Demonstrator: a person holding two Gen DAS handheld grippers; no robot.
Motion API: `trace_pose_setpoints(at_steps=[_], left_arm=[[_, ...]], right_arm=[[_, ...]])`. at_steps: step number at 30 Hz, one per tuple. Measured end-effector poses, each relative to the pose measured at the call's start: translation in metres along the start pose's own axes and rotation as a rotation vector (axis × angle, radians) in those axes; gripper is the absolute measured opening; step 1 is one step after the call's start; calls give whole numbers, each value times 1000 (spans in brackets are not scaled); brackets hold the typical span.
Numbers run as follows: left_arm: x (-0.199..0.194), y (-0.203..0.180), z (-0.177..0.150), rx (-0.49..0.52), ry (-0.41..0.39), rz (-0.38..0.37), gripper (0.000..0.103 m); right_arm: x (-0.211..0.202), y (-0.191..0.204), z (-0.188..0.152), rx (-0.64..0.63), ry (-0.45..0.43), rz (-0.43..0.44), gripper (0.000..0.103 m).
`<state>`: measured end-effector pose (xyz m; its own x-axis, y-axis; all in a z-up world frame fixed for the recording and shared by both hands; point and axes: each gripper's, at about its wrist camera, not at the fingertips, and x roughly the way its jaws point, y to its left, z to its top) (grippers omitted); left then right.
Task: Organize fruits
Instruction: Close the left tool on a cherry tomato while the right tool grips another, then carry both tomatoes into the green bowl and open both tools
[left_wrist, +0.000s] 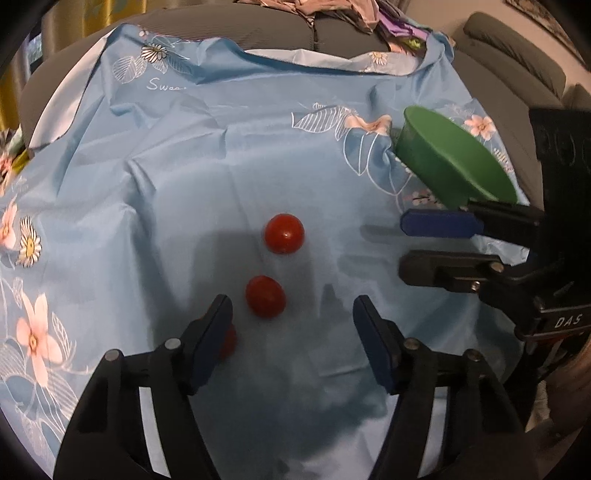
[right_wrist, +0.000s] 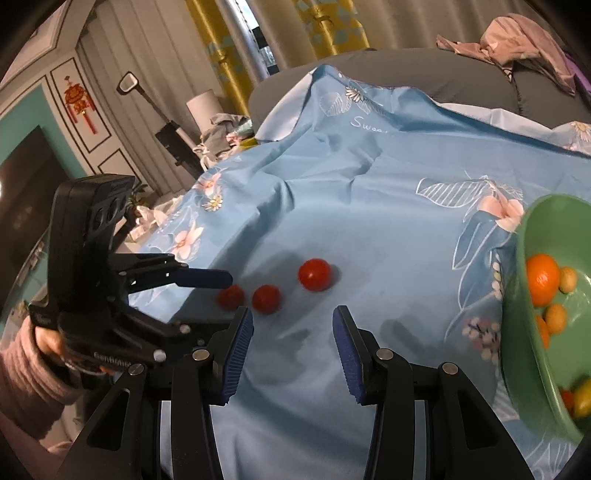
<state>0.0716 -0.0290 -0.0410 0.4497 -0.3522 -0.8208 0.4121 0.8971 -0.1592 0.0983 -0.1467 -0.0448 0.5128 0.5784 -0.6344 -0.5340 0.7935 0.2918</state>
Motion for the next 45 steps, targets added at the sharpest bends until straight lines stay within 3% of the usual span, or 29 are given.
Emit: trace_pose_setpoints(at_steps=[5, 7, 11, 13, 15, 29, 32, 38, 45], left_arm=[[12, -1, 4, 30, 14, -2, 62], [17, 1, 5, 32, 22, -3, 53], [23, 5, 8, 30, 23, 4, 48], [24, 7, 8, 29, 20, 0, 37], [26, 8, 8, 33, 27, 0, 33], [33, 16, 3, 31, 31, 5, 25], [32, 17, 1, 29, 19, 0, 25], [28, 17, -1, 4, 5, -9, 25], [4, -2, 22, 16, -65, -61, 25]], right_arm=[[18, -4, 7, 1, 30, -13, 46], [26, -4, 10, 0, 43, -18, 46], [40, -6, 15, -5, 70, -39, 46], [49, -7, 18, 1, 87, -43, 46], [55, -8, 20, -2, 98, -49, 46], [99, -3, 34, -46, 179, -88, 46], [100, -3, 35, -41, 181, -89, 34], [91, -10, 35, 10, 140, -82, 33], [24, -21, 34, 69, -14, -81, 33]])
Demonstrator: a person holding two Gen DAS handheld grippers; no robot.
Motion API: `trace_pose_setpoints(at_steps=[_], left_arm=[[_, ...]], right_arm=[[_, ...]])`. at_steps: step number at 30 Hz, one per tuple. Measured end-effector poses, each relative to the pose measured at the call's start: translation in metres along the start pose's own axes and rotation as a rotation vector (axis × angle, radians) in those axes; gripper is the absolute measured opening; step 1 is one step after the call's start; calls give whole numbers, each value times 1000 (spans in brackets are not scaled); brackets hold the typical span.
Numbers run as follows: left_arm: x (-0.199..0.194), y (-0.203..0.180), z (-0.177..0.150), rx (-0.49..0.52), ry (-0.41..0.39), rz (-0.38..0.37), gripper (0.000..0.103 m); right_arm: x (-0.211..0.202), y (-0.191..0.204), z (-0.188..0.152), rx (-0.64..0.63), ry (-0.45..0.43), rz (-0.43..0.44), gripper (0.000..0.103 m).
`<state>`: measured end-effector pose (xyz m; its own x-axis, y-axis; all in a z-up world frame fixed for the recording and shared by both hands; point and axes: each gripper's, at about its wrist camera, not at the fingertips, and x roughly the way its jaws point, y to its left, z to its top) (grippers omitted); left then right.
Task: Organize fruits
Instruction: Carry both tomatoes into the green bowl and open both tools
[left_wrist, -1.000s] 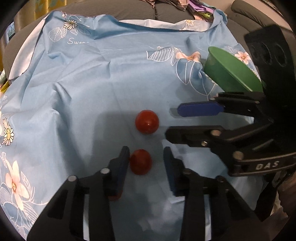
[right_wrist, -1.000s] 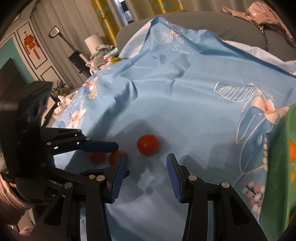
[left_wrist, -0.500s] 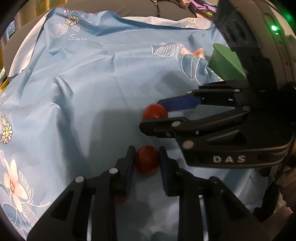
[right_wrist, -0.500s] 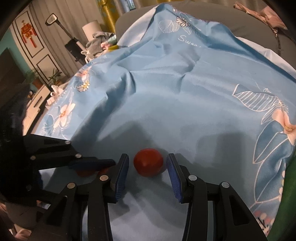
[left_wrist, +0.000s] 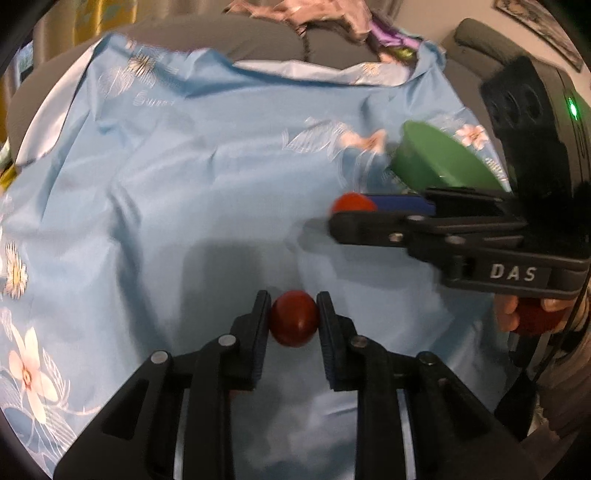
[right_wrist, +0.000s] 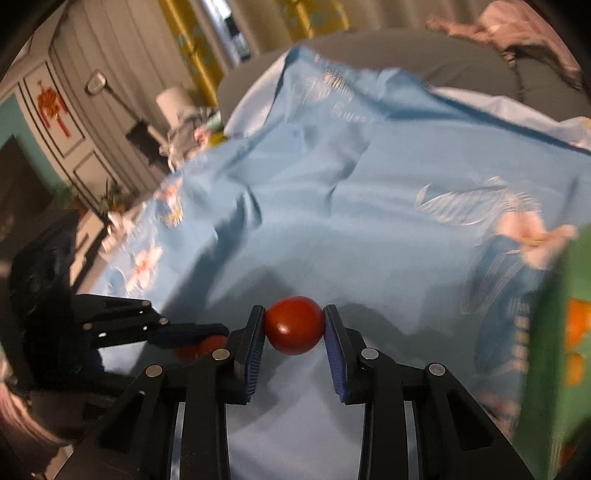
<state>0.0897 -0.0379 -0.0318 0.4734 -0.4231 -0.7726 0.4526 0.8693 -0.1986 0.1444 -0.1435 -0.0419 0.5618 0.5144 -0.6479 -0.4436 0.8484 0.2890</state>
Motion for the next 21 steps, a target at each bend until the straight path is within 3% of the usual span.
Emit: trace_pose_setpoints(at_steps=[11, 21], left_arm=[[11, -74, 69, 110, -72, -139, 25], [47, -138, 106, 218, -43, -205, 25]], right_arm=[[-114, -66, -31, 133, -165, -164, 33], [-142, -113, -50, 213, -177, -228, 33]])
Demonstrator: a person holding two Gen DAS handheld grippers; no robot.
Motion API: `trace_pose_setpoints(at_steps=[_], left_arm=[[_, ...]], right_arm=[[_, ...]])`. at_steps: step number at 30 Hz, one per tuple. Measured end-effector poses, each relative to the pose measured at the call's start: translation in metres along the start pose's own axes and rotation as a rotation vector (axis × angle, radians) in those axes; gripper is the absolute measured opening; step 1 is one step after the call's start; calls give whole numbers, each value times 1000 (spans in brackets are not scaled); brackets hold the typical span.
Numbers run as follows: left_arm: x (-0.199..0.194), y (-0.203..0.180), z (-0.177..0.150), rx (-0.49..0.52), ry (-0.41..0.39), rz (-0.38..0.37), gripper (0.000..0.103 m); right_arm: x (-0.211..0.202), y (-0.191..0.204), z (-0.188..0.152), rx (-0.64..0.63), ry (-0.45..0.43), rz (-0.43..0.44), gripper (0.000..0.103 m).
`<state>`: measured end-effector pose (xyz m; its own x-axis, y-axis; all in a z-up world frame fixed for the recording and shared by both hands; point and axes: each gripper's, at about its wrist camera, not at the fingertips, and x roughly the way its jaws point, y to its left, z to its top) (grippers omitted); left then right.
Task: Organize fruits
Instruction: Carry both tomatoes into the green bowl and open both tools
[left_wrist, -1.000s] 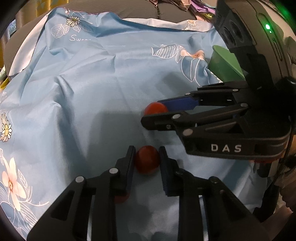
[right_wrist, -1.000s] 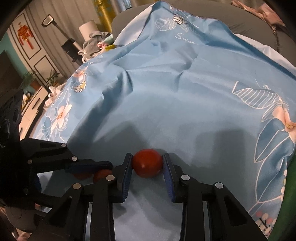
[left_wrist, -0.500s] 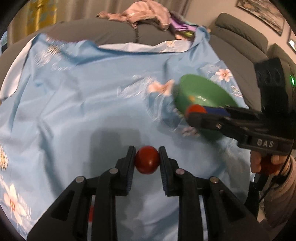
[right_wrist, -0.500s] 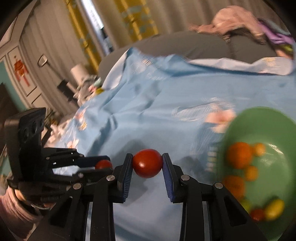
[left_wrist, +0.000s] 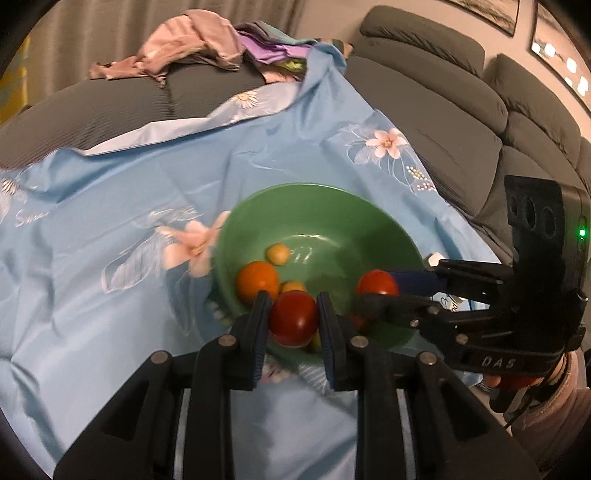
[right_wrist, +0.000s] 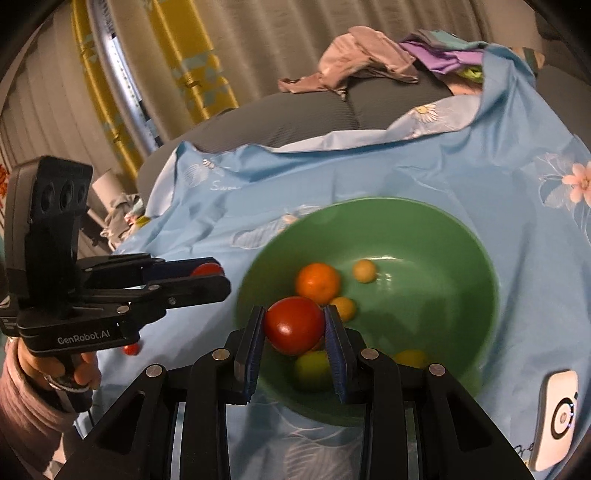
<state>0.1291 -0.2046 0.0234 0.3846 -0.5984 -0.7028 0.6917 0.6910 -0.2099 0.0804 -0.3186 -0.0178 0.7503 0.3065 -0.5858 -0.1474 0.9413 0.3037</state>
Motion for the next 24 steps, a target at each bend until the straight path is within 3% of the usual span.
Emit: trace_pose_setpoints(at_steps=[10, 24], left_arm=[[38, -7, 5, 20, 83, 6, 25], [48, -2, 3, 6, 118, 20, 27]], right_arm=[[7, -22, -5, 30, 29, -38, 34], [11, -25, -5, 24, 50, -67, 34]])
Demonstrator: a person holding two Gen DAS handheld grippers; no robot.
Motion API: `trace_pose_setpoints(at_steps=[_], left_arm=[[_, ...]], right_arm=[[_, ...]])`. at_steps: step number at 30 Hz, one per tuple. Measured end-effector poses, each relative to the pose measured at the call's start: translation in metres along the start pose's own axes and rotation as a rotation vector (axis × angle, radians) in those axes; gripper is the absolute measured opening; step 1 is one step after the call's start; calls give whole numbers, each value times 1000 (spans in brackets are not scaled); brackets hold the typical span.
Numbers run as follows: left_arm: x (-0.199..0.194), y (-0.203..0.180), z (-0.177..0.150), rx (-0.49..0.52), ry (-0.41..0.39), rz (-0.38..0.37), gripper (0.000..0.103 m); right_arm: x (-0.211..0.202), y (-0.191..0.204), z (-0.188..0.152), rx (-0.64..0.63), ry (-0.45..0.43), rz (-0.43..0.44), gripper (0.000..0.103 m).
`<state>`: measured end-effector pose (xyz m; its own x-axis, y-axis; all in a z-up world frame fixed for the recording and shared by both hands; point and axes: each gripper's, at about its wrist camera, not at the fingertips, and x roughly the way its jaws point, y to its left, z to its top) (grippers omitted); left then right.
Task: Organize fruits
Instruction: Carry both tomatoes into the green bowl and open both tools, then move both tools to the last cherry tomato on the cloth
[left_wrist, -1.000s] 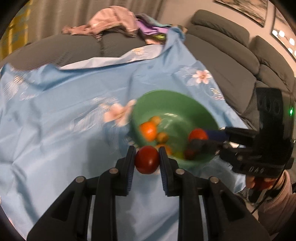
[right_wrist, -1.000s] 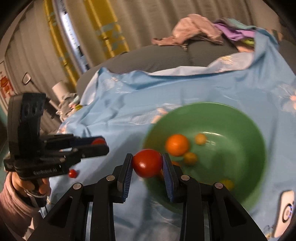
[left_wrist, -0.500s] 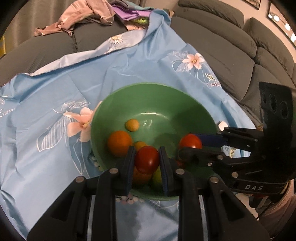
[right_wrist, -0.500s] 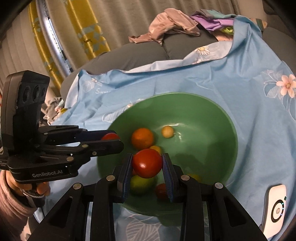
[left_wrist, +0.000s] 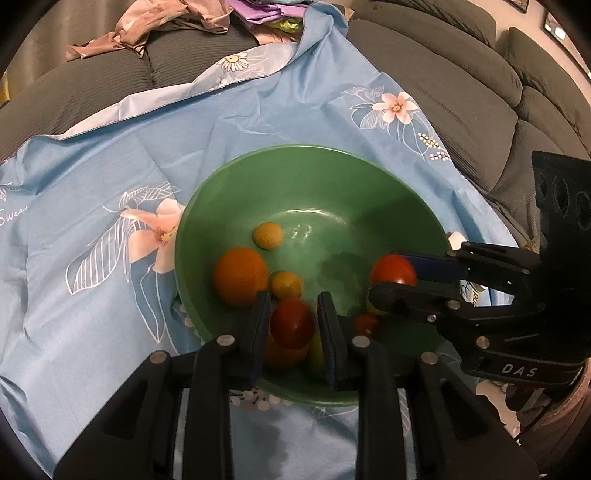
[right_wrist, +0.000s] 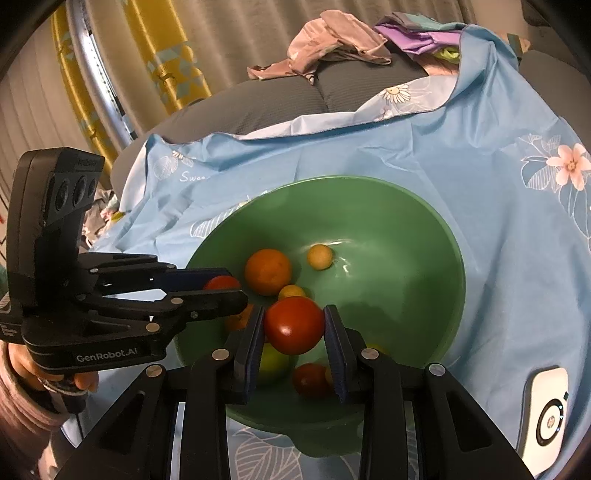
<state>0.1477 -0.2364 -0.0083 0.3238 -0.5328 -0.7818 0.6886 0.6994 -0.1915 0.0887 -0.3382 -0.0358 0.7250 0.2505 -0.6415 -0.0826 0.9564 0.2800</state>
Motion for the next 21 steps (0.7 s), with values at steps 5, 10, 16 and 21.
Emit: trace_pose_setpoints(at_steps=[5, 10, 16, 21], left_arm=[[-4, 2, -2, -16, -10, -7, 38], [-19, 3, -4, -27, -42, -12, 56], [-59, 13, -26, -62, -93, 17, 62], [-96, 36, -67, -142, -101, 102, 64]], right_arm=[[1, 0, -1, 1, 12, -21, 34], [0, -1, 1, 16, 16, -19, 34], [-21, -7, 0, 52, -29, -20, 36], [-40, -10, -5, 97, -61, -6, 37]])
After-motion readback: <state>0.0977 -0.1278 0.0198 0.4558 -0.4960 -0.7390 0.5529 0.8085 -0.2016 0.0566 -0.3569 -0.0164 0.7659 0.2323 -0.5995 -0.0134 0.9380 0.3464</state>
